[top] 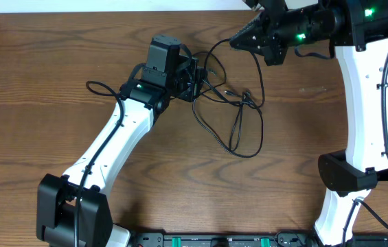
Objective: Untangle cables
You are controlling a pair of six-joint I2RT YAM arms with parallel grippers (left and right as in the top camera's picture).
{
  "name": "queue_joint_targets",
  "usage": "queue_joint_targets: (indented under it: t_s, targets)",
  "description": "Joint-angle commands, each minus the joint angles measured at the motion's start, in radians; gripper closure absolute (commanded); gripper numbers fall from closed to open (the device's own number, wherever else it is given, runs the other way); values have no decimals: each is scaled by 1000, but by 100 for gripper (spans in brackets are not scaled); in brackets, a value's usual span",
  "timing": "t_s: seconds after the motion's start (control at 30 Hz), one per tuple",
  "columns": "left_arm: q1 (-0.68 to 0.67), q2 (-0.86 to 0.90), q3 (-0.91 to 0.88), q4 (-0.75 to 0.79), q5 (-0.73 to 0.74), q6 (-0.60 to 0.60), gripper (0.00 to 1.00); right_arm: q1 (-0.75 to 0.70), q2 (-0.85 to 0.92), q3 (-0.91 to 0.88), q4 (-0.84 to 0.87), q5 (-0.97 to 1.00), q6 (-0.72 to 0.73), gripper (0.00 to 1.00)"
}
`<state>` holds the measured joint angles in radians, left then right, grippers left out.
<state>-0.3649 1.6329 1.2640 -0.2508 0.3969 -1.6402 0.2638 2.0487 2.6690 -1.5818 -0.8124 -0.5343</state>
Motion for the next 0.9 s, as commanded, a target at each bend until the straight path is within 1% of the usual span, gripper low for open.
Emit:
queue_joint_targets:
  t_s: [0.0,0.1,0.17,0.33,0.4,0.43,0.5,0.53,0.7,0.77,0.8,0.87]
  targets:
    - [0,12,-4,-6,-24,81,92,-12,-8,0,-2,-32,-13,99]
    - [1,12,-4,-29,-54,135,92,-23,-8,0,-8,-32,-13,99]
    - [2,12,-4,-89,-109,204,92,-34,-8,0,-9,-31,-13,99]
    - [2,12,-4,-309,-301,363,92,-68,-8,0,-8,-28,-12,99]
    - [2,12,-4,-368,-357,395,92,-81,-8,0,-8,-28,-1,99]
    - [2,12,-4,-426,-431,428,92,-90,-8,0,-8,-28,1,99]
    - [2,12,-4,-485,-530,462,92,-101,-8,0,-8,-28,2,99]
    - [2,12,-4,-525,-605,473,92,-105,-8,0,-8,-28,2,99]
    - [2,12,-4,-687,-970,480,92,-113,-8,0,-8,0,2,99]
    - [2,12,-4,-731,-1081,480,92,-114,-8,0,-8,40,7,99]
    - [2,12,-4,-753,-1145,480,92,-117,-8,0,-6,91,26,99]
    - [3,12,-4,-774,-1212,480,92,-126,-8,0,-3,166,63,99]
